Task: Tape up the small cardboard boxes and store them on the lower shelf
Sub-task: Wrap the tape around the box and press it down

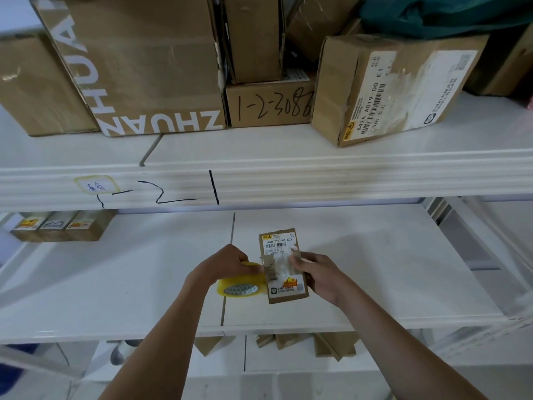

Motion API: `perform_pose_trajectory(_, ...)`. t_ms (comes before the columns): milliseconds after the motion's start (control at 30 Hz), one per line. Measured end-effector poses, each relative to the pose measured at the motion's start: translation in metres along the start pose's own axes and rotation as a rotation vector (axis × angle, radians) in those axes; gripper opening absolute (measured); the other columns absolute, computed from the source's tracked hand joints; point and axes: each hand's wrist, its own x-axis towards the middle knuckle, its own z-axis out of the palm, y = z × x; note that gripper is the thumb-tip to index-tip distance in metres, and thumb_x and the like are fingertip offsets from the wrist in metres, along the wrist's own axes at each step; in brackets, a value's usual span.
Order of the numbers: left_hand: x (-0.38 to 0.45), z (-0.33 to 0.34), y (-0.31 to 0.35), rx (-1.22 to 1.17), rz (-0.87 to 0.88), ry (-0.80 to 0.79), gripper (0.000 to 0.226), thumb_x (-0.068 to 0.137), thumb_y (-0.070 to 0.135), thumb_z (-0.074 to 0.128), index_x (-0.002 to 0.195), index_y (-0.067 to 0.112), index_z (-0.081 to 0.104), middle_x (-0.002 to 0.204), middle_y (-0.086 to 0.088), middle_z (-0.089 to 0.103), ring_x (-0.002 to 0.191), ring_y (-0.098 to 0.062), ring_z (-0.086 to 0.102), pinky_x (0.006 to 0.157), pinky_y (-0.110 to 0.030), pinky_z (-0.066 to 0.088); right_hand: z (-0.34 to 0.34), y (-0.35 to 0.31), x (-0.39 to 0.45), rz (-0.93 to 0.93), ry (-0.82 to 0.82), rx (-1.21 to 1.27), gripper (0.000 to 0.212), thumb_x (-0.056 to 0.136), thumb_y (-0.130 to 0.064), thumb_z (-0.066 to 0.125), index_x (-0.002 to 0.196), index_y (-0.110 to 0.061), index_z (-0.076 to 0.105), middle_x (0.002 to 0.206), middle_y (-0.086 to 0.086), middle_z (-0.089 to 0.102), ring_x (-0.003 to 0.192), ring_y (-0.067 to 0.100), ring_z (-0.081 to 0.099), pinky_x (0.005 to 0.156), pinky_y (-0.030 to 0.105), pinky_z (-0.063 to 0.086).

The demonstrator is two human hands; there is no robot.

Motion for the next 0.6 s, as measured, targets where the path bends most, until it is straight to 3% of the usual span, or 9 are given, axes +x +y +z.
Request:
perform_pose_trajectory(133, 0.004, 0.009, 0.008, 0.091, 0.003, 0.106, 0.053, 0.072, 0.071, 0.075, 0.062, 0.02, 0.068, 0.06, 0.005, 0.063, 0.057, -0.006, 0.06, 0.053, -0.018, 0.044, 0.017, 0.003, 0.003, -0.027, 0.092, -0.31, 0.05, 0.085, -0.04, 0.08, 0.124, -0.015, 0.062, 0.105, 0.002, 0.078, 0.092, 0.018, 0.076, 0.082, 0.041, 0.062)
perform_pose_trajectory(233, 0.008, 0.015, 0.014, 0.165, 0.001, 0.139, 0.049, 0.076, 0.068, 0.072, 0.062, 0.021, 0.067, 0.063, 0.004, 0.062, 0.057, -0.007, 0.058, 0.052, -0.017, 0.042, 0.027, 0.007, 0.006, -0.09, 0.107, -0.542, 0.065, 0.068, -0.044, 0.092, 0.123, -0.021, 0.065, 0.104, -0.005, 0.077, 0.091, 0.01, 0.075, 0.083, 0.036, 0.062)
perform_pose_trajectory(400, 0.006, 0.013, 0.02, 0.23, 0.032, 0.155, 0.054, 0.074, 0.074, 0.068, 0.06, 0.022, 0.063, 0.059, 0.005, 0.059, 0.054, -0.006, 0.055, 0.051, -0.018, 0.037, 0.028, 0.014, 0.01, -0.065, 0.224, -0.621, 0.115, 0.054, -0.05, 0.097, 0.142, -0.021, 0.028, 0.131, -0.003, 0.058, 0.112, 0.017, 0.062, 0.091, 0.037, 0.058)
perform_pose_trajectory(500, 0.004, 0.01, 0.024, 0.202, 0.025, 0.109, 0.055, 0.079, 0.073, 0.065, 0.065, 0.021, 0.066, 0.066, 0.004, 0.063, 0.059, -0.008, 0.06, 0.054, -0.018, 0.041, 0.026, 0.015, 0.014, -0.075, 0.242, -0.604, 0.117, 0.048, -0.05, 0.097, 0.14, -0.024, 0.029, 0.131, -0.004, 0.057, 0.111, 0.017, 0.062, 0.09, 0.038, 0.058)
perform_pose_trajectory(600, 0.002, 0.002, 0.021, 0.056, -0.021, 0.004, 0.057, 0.085, 0.074, 0.059, 0.076, 0.019, 0.073, 0.078, 0.002, 0.068, 0.072, -0.012, 0.065, 0.071, -0.025, 0.051, 0.015, 0.016, 0.016, -0.06, 0.249, -0.554, 0.108, 0.044, -0.046, 0.097, 0.131, -0.026, 0.037, 0.121, -0.006, 0.061, 0.105, 0.013, 0.064, 0.082, 0.034, 0.059)
